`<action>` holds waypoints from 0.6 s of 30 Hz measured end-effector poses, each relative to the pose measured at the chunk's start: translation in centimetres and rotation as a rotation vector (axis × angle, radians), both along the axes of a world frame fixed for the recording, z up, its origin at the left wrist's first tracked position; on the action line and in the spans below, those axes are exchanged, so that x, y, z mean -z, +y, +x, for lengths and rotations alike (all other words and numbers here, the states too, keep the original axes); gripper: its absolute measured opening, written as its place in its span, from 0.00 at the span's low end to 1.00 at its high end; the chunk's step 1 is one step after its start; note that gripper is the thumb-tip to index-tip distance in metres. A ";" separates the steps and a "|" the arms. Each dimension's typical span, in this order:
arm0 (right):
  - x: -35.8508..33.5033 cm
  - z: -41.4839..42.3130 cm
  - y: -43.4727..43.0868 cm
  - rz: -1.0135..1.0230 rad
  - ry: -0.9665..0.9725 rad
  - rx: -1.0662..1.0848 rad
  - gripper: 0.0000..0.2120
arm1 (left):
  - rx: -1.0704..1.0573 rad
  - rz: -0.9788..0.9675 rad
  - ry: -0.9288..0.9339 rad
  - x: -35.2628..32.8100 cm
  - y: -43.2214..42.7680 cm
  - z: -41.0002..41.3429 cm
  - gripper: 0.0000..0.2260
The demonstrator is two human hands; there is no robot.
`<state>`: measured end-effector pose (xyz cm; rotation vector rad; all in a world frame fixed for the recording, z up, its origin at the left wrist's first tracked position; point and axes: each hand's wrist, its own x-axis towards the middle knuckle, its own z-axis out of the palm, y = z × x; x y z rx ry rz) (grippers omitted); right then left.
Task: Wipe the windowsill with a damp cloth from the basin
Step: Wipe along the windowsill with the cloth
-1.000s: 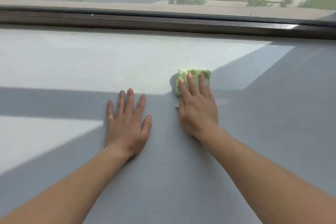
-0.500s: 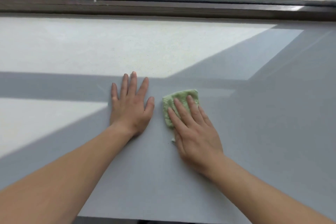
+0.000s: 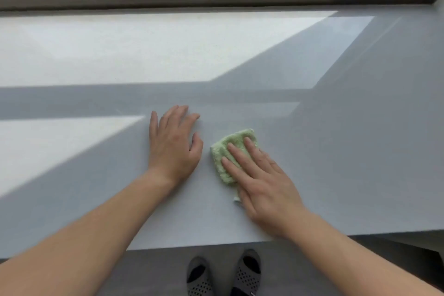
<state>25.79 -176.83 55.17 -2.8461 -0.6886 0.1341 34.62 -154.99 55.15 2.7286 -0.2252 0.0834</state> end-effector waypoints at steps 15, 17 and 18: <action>-0.4 -4.9 -1.9 0.039 0.036 0.391 0.28 | 0.141 0.250 0.137 0.8 -0.8 -7.2 0.30; -0.5 -5.7 -0.3 0.033 0.032 0.514 0.29 | 0.133 0.273 0.151 0.8 -1.1 -7.2 0.31; -0.3 -6.8 0.7 0.019 0.022 0.484 0.29 | 0.131 0.277 0.156 0.8 -1.2 -7.2 0.31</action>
